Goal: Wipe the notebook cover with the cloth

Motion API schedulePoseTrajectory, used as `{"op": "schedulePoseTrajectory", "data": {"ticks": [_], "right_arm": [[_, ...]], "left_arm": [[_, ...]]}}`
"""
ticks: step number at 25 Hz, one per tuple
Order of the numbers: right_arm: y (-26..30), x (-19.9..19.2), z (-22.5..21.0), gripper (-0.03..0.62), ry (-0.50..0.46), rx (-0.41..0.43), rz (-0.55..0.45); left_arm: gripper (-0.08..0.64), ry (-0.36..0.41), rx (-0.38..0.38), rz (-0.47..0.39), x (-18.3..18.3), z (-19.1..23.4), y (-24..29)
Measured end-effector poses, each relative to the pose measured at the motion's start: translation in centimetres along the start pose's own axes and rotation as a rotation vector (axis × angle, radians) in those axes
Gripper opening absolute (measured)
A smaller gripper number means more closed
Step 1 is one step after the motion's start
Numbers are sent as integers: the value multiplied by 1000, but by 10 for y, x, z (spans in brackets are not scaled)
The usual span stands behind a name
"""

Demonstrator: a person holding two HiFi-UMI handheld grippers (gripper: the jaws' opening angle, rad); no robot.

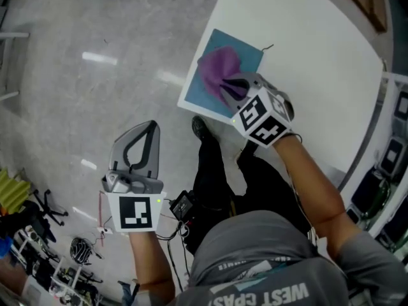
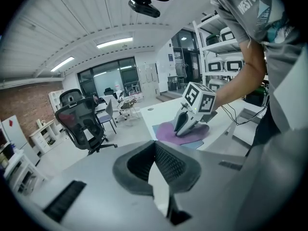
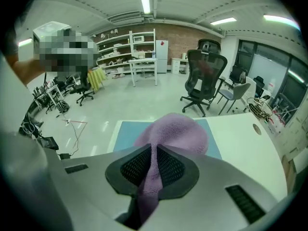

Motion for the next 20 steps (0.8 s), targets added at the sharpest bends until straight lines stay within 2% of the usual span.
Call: {"op": "schedulePoseTrajectory", "data": {"ticks": [5,8,14,20], "right_arm": [[31,34,9,57,-50,22,-12],[36,33,9,57,-36,30,-20],[12,5,-1,57,42,-16,-3],[-24,-57,-20,57,159,-93,41]], "left_arm": [[3,-34,37,19,-23,12,-18],[3,-42,44,25,-29,14,-19],[3,0,1,6,-11,14,-6],[3,49,-67,-18,20,-2,20]]}}
Point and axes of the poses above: the fingertips, and each gripper's own axes: y forward along the fingers, z to its left, x out of its top, the point moved 8 cm from there along -y, backward along the fingers, and after that the axes turned 1 degree about -y, right-handed, at the moved point
